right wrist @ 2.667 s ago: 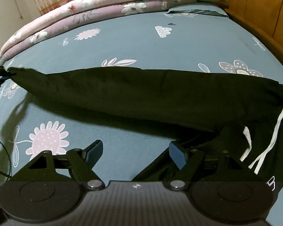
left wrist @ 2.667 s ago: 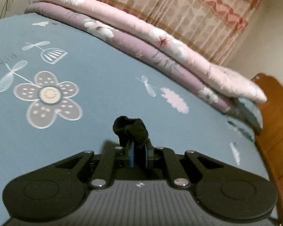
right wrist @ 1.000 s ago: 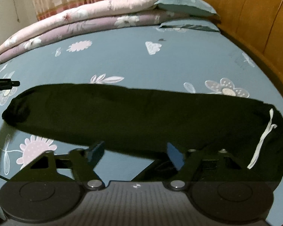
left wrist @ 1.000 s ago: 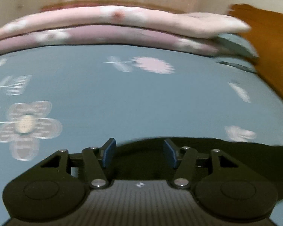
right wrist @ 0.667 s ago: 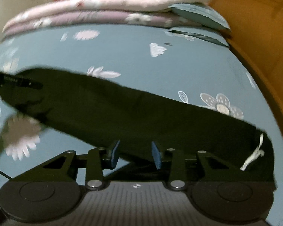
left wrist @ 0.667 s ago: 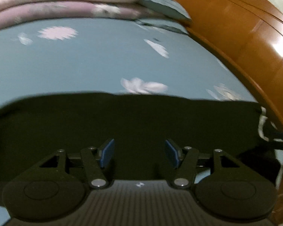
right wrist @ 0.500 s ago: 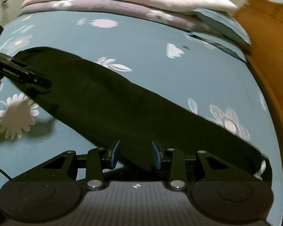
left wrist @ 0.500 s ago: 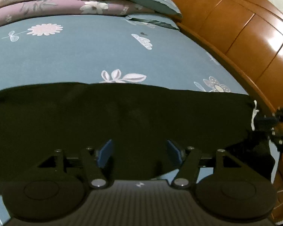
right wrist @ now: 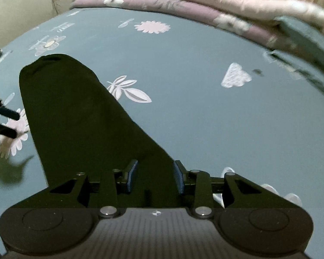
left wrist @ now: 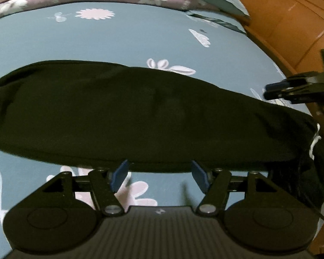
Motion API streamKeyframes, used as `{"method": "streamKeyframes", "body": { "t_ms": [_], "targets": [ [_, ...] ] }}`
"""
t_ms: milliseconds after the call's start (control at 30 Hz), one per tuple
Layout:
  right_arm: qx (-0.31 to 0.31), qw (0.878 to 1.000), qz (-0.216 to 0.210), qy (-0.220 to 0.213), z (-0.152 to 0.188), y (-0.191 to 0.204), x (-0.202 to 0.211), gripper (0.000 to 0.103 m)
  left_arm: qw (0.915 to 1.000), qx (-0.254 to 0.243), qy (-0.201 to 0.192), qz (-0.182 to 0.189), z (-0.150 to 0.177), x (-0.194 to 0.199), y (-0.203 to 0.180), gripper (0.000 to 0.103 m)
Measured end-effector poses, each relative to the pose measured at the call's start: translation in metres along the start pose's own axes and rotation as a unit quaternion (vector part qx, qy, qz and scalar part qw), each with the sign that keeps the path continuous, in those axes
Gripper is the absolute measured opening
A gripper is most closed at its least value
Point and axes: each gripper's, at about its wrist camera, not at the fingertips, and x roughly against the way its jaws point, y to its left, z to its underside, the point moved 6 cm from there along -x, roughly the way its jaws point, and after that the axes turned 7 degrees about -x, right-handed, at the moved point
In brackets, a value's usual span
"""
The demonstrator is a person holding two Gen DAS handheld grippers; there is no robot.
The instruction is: Fold clothes
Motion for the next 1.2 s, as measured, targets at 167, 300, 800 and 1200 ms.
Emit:
{"method": "streamKeyframes", "body": {
  "t_ms": [167, 300, 800, 1200],
  "targets": [
    [0.018, 0.999, -0.038, 0.011, -0.008, -0.018, -0.033, 0.044, 0.9998, 0.01, 0.001, -0.019, -0.003, 0.002, -0.004, 0.066],
    [0.032, 0.997, -0.058, 0.029, -0.007, -0.021, -0.046, 0.044, 0.9995, 0.023, 0.002, -0.02, -0.01, -0.006, -0.009, 0.066],
    [0.076, 0.994, -0.081, 0.007, 0.015, 0.024, -0.021, 0.009, 0.9997, 0.007, 0.021, 0.011, -0.026, -0.042, -0.021, 0.067],
    [0.076, 0.994, -0.074, 0.033, 0.047, 0.052, -0.031, 0.015, 0.9977, -0.052, -0.011, 0.043, -0.07, -0.058, -0.046, 0.067]
  ]
}}
